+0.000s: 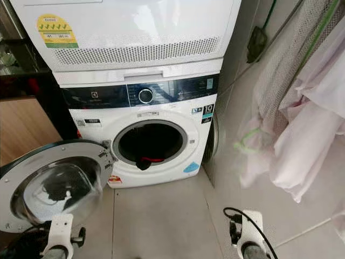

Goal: Clothes washing

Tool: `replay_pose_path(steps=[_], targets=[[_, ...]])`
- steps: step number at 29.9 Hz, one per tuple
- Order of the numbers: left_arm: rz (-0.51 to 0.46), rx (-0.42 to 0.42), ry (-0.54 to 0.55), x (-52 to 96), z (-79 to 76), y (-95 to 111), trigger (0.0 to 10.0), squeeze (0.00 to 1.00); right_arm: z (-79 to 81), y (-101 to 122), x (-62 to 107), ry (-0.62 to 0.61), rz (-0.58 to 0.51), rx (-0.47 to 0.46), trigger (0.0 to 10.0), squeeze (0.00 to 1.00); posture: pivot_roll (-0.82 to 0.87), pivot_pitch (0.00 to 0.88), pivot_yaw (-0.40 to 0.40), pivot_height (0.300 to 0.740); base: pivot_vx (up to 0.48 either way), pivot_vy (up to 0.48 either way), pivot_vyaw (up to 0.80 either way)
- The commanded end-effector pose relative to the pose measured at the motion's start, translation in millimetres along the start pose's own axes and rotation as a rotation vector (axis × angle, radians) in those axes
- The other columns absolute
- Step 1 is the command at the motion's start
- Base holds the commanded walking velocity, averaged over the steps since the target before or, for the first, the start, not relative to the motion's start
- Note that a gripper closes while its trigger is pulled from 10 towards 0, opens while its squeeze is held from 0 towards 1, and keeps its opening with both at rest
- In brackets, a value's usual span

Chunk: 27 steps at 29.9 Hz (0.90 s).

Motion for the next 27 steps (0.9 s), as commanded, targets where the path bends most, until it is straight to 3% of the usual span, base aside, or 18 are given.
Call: replay_pose_path(steps=[1,7,17,27], targets=[[0.039,-0.01,-0.014,0.7,-1.6,-5.8,10.0,0.0,-2.8,-11.9,2.6,-0.01,0.053,0.025,10.0,0.0,0.04,0.076,-0.018,0.74,0.0,0.0,0.0],[0.047,-0.007,-0.016,-1.9,-1.0,-1.7,10.0,0.0,-12.6,-17.2,4.2,-0.052,0.083,-0.052,10.0,0.0,0.03,0.075,-0.012,0.74,0.0,0.0,0.0],[0.077,0.021,0.016,-4.6,9.3,-0.2,10.0,0.0,-20.3,-38.3,11.4,-0.079,0.161,-0.091,10.0,0.0,0.05,0.055,-0.013,0.74,0.0,0.0,0.0],[0.137,0.043,0.031,-1.8,15.9,-11.7,10.0,0.0,-48.4,-52.7,22.2,-0.116,0.18,-0.181,10.0,0.0,0.05,0.025,-0.009,0.74,0.0,0.0,0.0]])
Point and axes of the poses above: a point about 5 cm out from each wrist's last joint towards the gripper, its own x axis pointing back from the gripper into the wrist, its own y axis along the axis of the wrist's last joint, z = x × y, the point moved 1 cm from there along -x, pointing out of the wrist towards the gripper, and after that the axes turned 3 degrees about -x, right-handed, at the moved point
